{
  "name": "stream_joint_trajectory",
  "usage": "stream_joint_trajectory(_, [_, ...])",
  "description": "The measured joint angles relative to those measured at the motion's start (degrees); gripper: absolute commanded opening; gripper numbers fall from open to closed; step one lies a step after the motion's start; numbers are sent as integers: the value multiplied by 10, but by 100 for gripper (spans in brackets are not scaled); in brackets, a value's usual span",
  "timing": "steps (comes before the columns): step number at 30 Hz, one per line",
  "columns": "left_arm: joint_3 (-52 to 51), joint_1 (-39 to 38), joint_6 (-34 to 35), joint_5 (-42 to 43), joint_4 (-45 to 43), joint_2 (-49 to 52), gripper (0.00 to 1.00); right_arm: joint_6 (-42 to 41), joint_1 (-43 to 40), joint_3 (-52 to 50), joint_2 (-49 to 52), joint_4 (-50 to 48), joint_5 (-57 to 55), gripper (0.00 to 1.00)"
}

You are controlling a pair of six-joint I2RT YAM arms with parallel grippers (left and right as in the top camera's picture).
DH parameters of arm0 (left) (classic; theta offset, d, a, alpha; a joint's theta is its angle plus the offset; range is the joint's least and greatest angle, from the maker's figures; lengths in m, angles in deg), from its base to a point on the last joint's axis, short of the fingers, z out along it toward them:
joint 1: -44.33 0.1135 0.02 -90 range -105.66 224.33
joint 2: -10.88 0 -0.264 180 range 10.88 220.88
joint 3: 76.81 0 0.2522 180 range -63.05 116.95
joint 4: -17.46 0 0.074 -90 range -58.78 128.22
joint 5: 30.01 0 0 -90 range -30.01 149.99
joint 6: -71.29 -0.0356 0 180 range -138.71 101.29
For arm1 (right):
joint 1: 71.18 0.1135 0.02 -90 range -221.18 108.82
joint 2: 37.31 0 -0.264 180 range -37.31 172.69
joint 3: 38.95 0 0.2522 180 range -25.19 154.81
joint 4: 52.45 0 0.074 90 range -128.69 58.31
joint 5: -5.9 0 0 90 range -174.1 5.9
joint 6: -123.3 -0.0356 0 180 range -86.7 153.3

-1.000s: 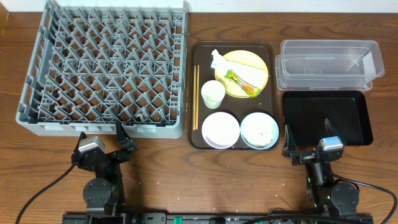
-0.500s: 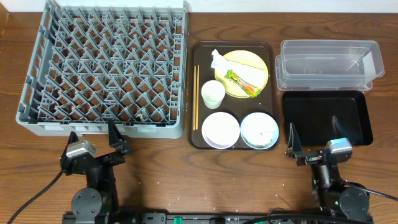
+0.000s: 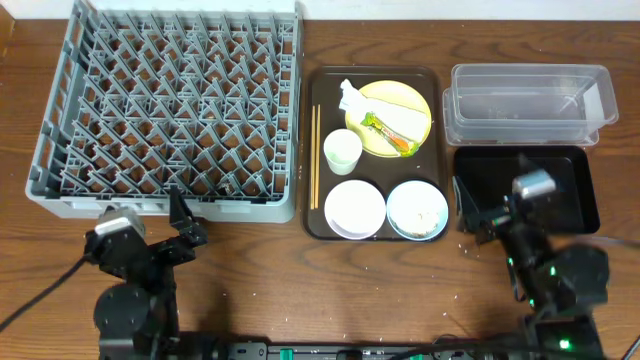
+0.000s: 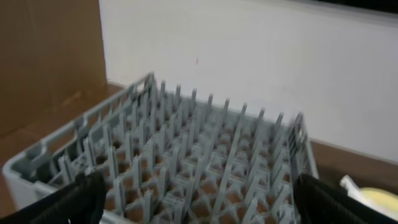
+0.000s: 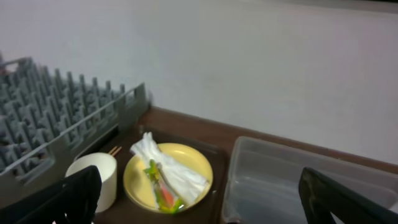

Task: Sort waste into correct bins and load items into the dishwasher
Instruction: 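Reach the right gripper to the yellow plate and grasp napkin and wrapper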

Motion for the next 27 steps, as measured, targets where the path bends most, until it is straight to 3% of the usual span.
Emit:
stream_joint_trajectory(11, [145, 0, 0, 4, 150, 142, 98, 35, 0, 255, 231, 245, 67, 99])
stream_joint_trajectory(17, [176, 0, 0, 6, 175, 192, 98, 59, 0, 407, 364, 382, 84, 99])
stream_joint_trajectory(27, [176, 0, 0, 8, 205, 219, 98, 68, 0, 455, 475, 392, 109, 99])
